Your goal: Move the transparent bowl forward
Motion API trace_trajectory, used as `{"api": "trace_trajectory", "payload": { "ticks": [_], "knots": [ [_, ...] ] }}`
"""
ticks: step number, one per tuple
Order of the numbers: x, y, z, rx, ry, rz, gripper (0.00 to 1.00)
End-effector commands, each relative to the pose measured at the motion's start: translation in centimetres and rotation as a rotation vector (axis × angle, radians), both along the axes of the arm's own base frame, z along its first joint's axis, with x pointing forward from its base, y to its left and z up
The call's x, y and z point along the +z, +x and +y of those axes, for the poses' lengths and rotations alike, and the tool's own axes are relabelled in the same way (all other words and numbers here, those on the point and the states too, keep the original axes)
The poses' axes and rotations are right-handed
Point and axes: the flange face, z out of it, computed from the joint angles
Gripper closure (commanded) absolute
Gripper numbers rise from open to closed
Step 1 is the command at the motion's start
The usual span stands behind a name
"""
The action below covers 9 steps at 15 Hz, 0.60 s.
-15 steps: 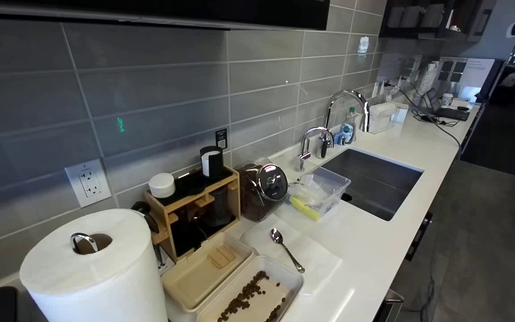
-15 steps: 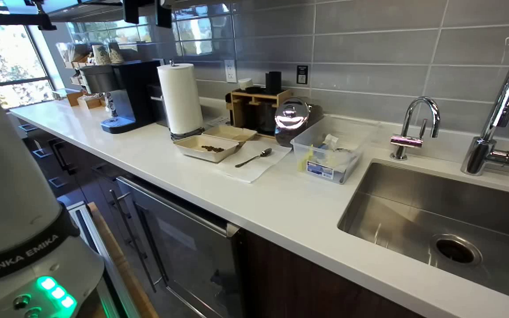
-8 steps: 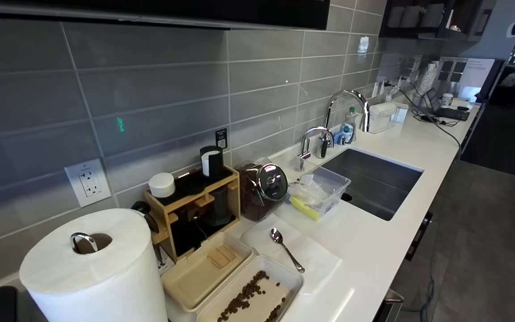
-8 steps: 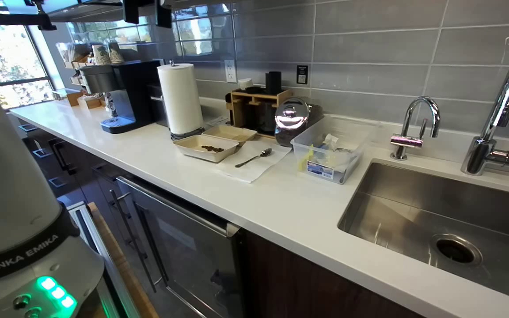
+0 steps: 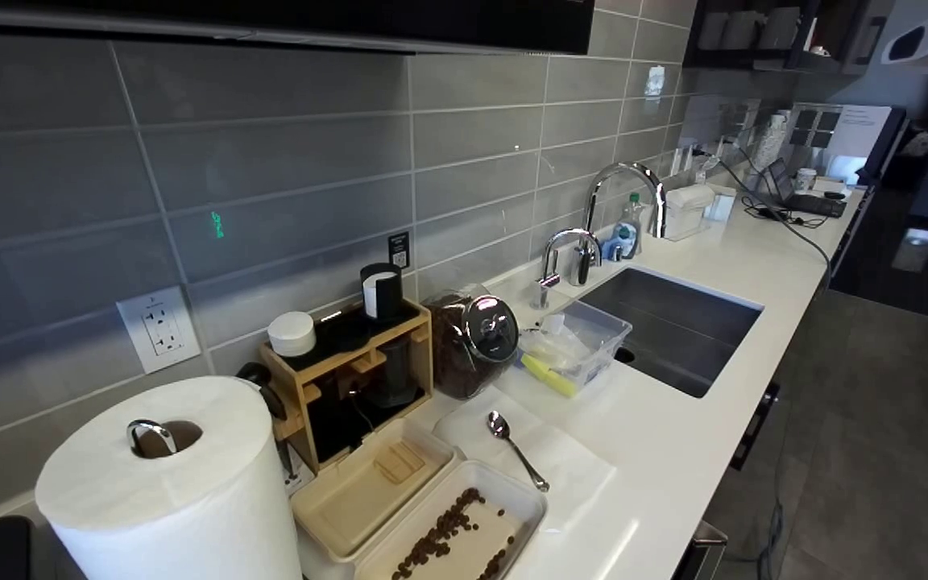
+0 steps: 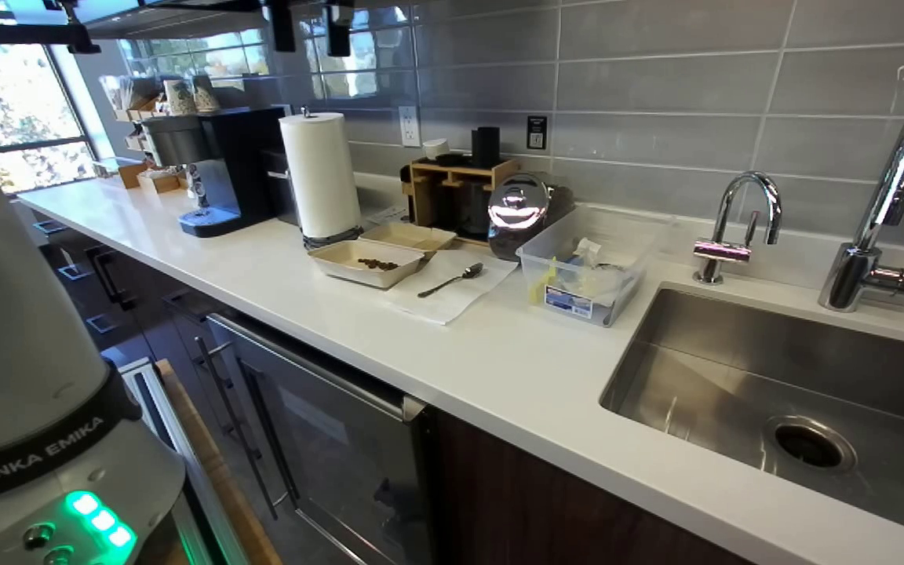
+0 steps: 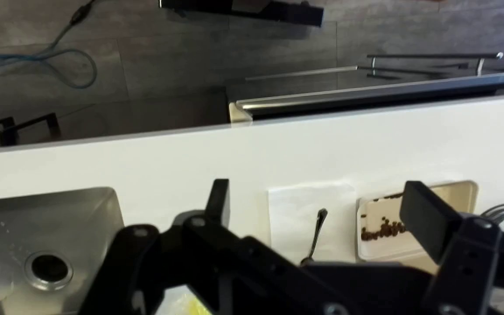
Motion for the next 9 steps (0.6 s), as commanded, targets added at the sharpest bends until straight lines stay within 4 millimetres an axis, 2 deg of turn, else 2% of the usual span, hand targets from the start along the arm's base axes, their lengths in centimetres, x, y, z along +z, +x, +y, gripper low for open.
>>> {"api": "trace_trajectory", "payload": {
  "ticks": [1, 3, 6, 9],
  "knots": [
    [-3.1, 5.2, 1.1, -0.043, -0.038, -0.118, 0.0],
    [-4.6, 8.5, 1.1, -0.029, -0.055, -0.208, 0.0],
    [-6.3, 12.7, -0.1, -0.025, -0.05, -0.319, 0.0],
    [-8.0, 16.2, -2.9, -0.054, -0.077, -0.383, 0.0]
  ]
}}
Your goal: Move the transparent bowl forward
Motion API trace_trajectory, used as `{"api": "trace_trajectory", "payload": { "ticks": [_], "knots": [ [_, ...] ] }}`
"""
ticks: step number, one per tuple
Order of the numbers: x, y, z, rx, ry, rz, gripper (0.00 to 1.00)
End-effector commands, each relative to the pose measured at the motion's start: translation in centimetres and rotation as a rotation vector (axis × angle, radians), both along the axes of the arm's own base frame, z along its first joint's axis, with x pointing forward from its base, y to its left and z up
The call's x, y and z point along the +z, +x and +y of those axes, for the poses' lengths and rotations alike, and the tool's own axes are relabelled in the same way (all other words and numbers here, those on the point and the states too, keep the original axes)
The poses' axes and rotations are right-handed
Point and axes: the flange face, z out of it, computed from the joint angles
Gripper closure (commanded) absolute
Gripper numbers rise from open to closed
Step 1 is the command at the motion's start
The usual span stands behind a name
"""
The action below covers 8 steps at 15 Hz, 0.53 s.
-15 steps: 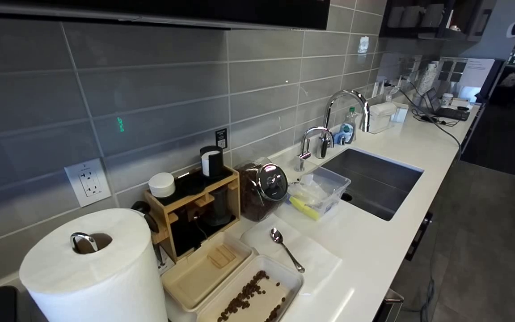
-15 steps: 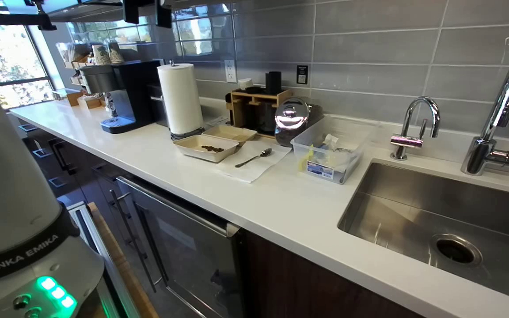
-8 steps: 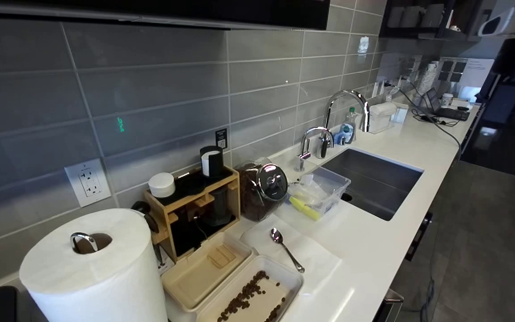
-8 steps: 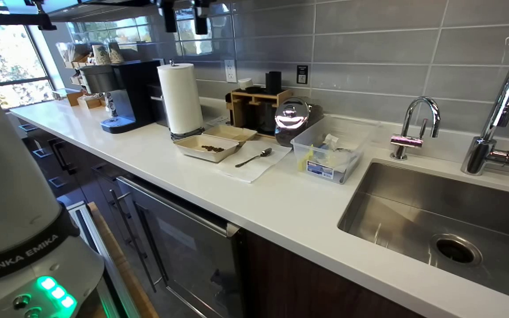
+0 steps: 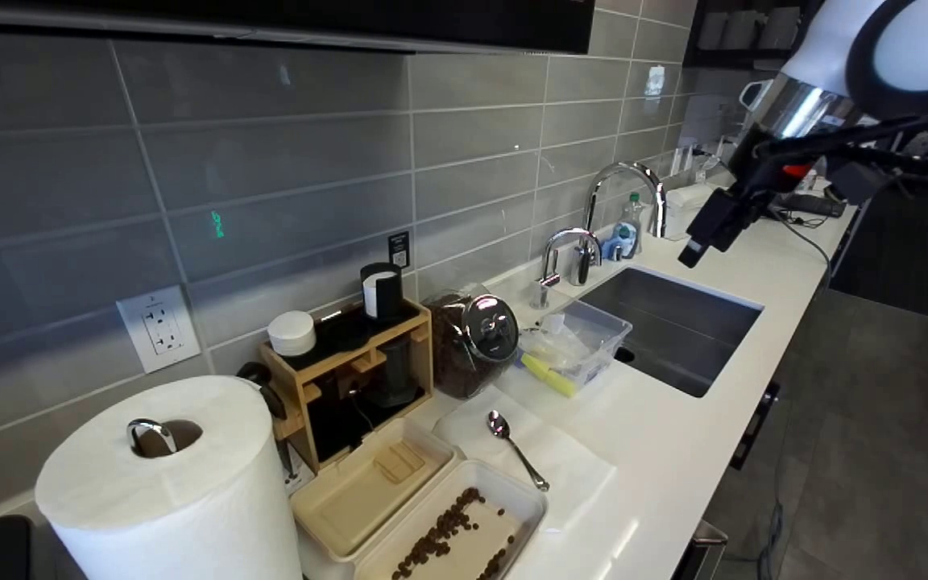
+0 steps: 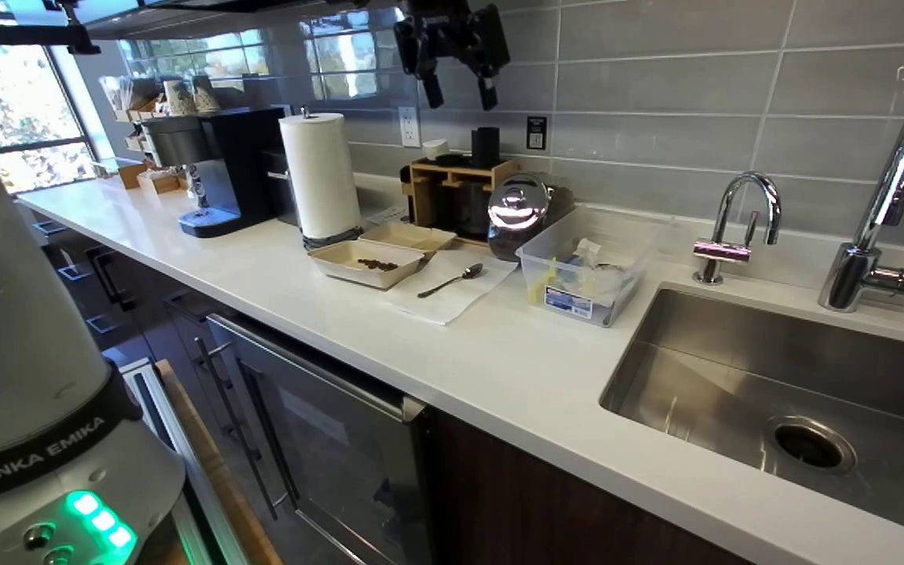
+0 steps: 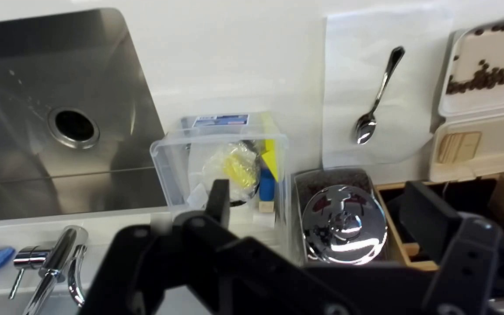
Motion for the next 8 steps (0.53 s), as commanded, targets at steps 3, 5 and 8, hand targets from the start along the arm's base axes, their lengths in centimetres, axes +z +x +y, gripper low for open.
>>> {"api": "trace_trajectory", "payload": {
  "ticks": [3, 5, 8],
  "knots": [
    [-2.2, 6.5, -6.0, -0.065, -0.014, -0.045, 0.0],
    [-2.9, 8.3, -7.0, -0.075, -0.012, -0.031, 0.0],
    [-5.0, 10.8, -8.0, -0.094, -0.011, 0.011, 0.0]
  ]
}}
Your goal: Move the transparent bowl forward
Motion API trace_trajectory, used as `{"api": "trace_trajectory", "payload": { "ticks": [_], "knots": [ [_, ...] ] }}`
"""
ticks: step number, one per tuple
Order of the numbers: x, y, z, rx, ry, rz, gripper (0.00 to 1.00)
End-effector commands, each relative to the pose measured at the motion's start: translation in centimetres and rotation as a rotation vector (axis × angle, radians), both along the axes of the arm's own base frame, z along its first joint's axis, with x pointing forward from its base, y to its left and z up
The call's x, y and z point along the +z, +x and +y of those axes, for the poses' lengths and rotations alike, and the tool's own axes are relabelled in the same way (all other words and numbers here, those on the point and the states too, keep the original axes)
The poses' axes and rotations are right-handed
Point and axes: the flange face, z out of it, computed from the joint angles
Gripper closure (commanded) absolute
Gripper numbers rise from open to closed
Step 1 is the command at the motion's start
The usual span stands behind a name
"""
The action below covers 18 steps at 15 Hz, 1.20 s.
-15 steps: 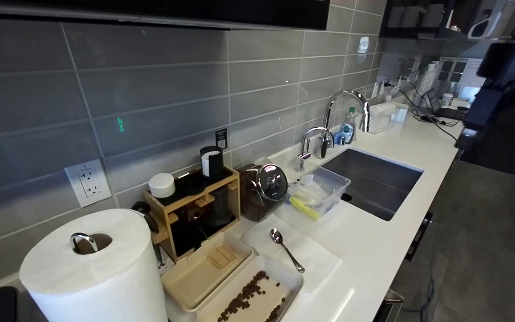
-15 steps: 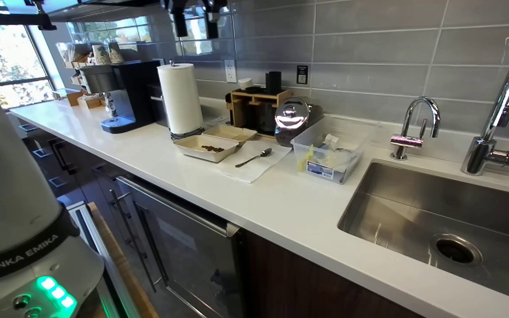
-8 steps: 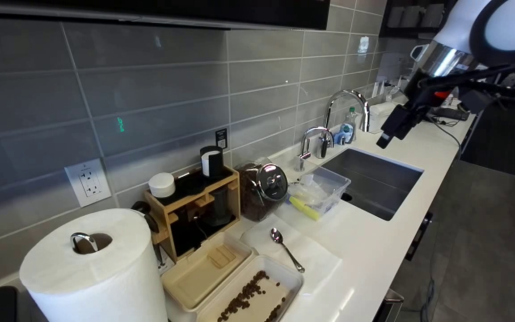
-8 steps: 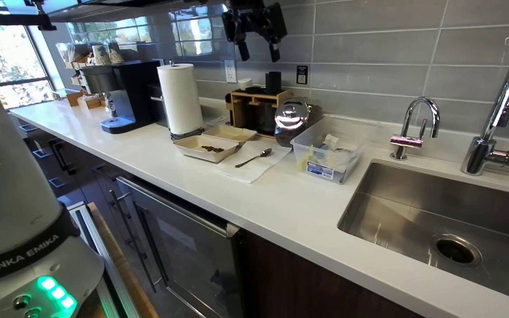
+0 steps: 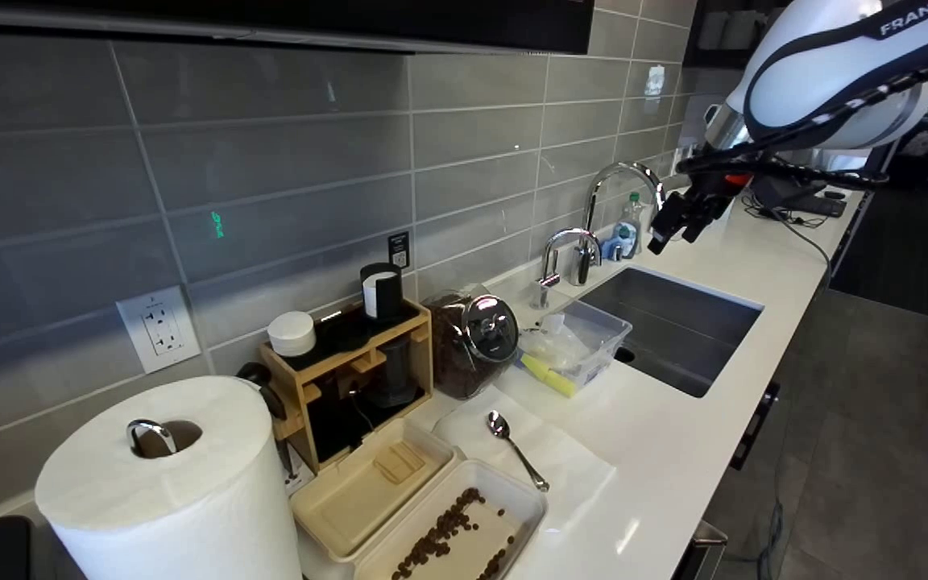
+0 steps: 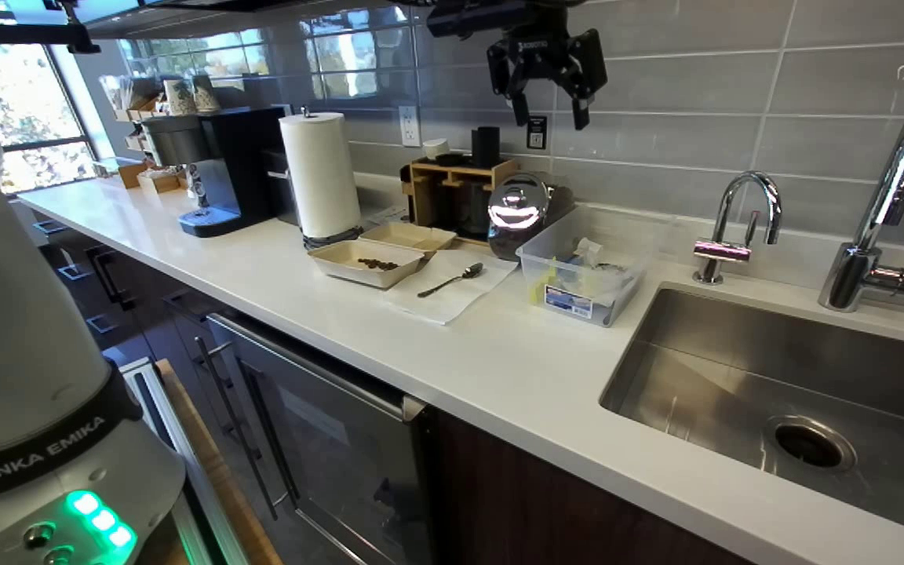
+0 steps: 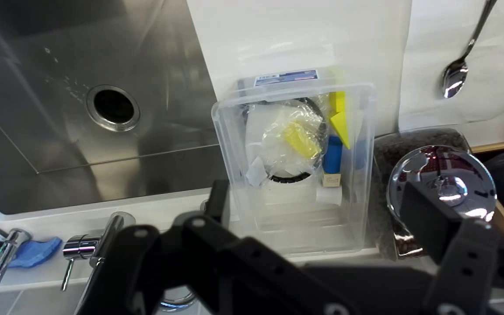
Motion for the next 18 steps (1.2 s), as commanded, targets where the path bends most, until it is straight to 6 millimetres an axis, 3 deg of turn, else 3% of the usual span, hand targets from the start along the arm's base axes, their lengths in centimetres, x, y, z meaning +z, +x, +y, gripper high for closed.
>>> {"api": "trace_trajectory", "payload": {
  "ticks": [1, 2, 3, 5, 11, 18],
  "knots": [
    [-2.6, 3.6, -1.1, -0.016, 0.024, 0.06, 0.0],
    [-3.3, 4.4, -1.4, -0.042, 0.036, 0.061, 0.0],
    [-2.0, 2.5, -0.7, -0.02, 0.009, 0.034, 0.0],
    [-2.8, 3.1, -0.9, -0.023, 0.008, 0.046, 0.0],
    [-2.2, 3.2, -0.7, -0.02, 0.01, 0.036, 0.0],
    [-7.0, 8.7, -0.1, 0.005, -0.029, 0.081, 0.0]
  ]
}}
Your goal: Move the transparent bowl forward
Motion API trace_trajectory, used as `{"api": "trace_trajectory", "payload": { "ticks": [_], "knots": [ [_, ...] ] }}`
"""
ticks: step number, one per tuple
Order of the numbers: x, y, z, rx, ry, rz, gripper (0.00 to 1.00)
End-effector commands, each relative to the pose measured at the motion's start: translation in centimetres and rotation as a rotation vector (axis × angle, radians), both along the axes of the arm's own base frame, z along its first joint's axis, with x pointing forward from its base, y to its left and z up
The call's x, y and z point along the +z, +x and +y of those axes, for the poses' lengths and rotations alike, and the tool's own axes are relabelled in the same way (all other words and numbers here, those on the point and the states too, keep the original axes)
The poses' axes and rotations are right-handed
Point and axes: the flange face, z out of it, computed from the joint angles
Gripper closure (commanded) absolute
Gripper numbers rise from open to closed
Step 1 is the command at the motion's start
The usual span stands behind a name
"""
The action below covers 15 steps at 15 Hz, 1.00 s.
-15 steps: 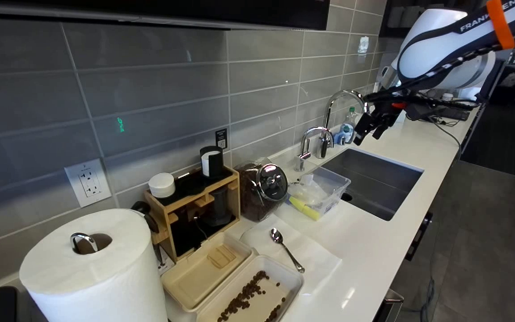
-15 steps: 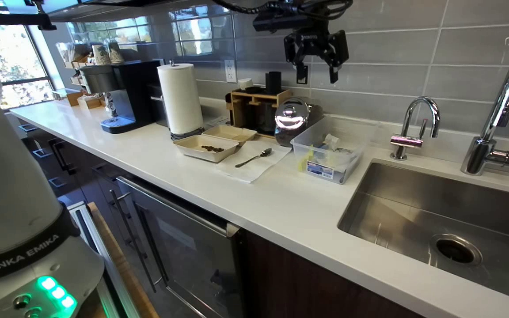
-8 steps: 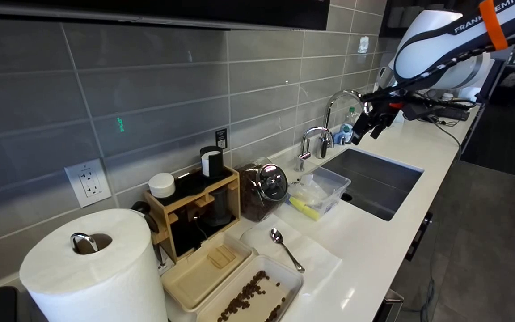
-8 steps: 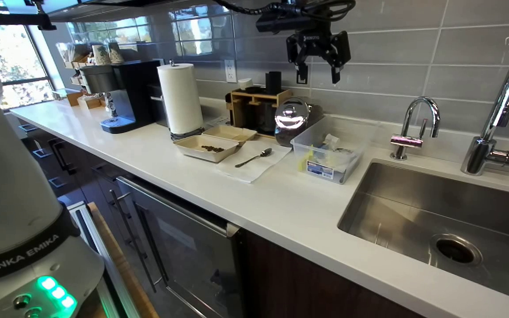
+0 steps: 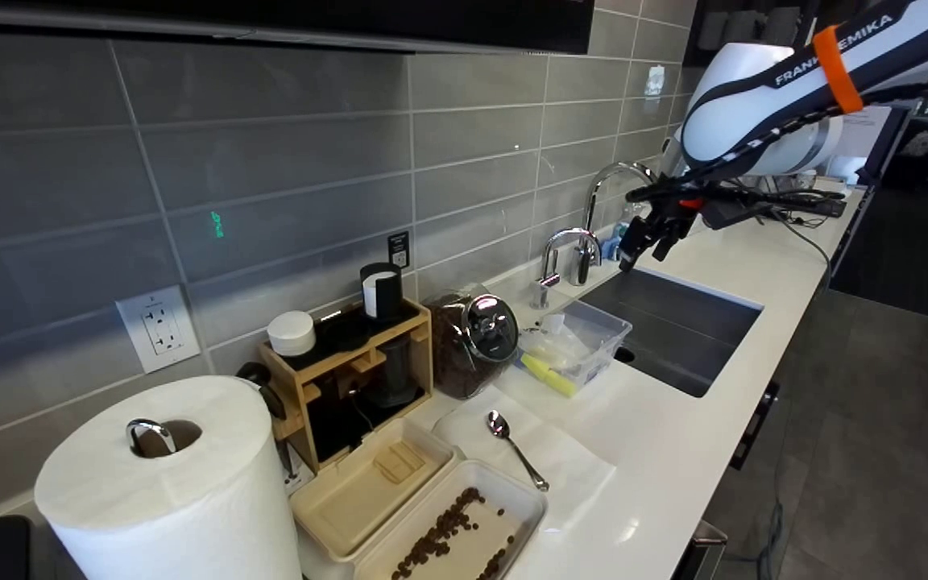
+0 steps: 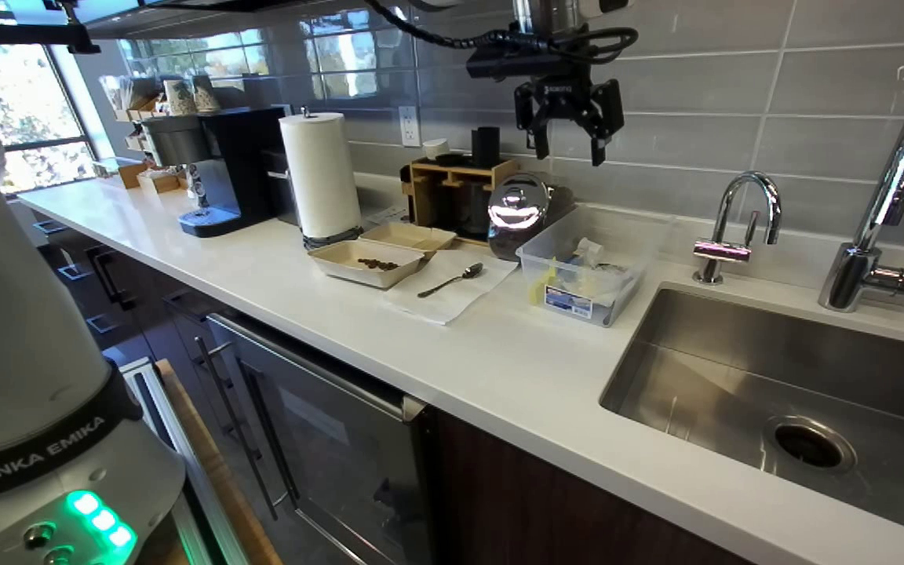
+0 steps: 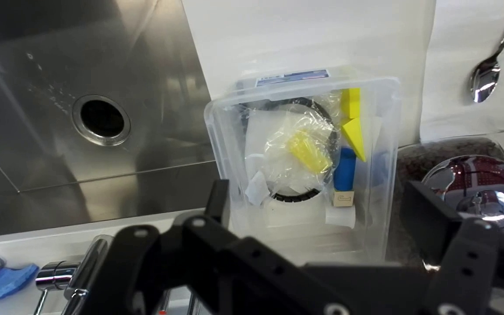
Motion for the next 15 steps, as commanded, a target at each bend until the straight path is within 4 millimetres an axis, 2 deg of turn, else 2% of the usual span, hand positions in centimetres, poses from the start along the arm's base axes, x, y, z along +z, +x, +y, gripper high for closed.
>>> {"api": "trace_trajectory", "payload": {
  "ticks": [1, 3, 8, 15],
  "knots": [
    [-3.0, 4.0, 0.0, 0.024, -0.03, 0.023, 0.0],
    [-4.3, 5.8, -0.3, 0.05, -0.046, 0.028, 0.0],
    [-6.4, 9.8, -3.3, 0.069, -0.044, 0.049, 0.0],
    [-10.3, 12.9, -6.5, 0.128, -0.012, 0.085, 0.0]
  ]
}}
